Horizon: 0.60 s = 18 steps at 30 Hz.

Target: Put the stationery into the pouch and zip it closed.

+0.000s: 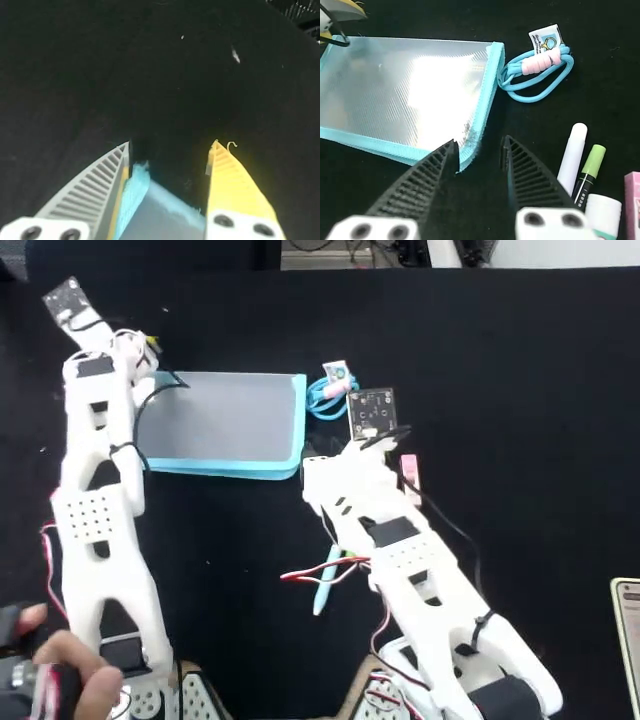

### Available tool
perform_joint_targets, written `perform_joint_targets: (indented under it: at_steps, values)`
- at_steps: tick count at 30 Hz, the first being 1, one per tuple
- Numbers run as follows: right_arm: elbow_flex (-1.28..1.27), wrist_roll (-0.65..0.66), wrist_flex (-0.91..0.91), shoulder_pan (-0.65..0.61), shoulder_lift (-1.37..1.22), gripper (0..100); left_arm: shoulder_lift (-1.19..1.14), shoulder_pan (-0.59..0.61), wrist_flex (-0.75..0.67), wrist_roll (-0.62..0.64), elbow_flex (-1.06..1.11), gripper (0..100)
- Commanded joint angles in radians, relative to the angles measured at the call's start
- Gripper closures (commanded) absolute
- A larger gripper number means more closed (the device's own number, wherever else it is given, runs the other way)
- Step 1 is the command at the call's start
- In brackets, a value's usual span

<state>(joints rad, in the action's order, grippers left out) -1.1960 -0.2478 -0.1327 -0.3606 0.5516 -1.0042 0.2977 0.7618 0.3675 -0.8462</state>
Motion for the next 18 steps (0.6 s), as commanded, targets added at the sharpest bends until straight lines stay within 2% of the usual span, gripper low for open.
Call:
perform_joint_targets:
  at_steps: [1, 4, 11, 14, 18]
  values:
    - [0.008, -0.003, 0.023, -0.005, 0.002, 85.0, -0.075, -0.038, 0.012, -0.189, -0.185, 75]
    - [0.008, -0.003, 0.023, -0.005, 0.002, 85.0, -0.100, -0.045, 0.143, -0.374, -0.268, 75]
    - [0.010, -0.003, 0.023, -0.008, 0.004, 85.0, -0.106, -0.002, 0.614, -0.753, -0.464, 75]
    - [0.010, -0.003, 0.023, -0.008, 0.004, 85.0, -0.106, -0.001, 0.770, -0.850, -0.486, 75]
    - [0.010, -0.003, 0.023, -0.008, 0.004, 85.0, -0.098, 0.002, 0.887, -0.898, -0.486, 75]
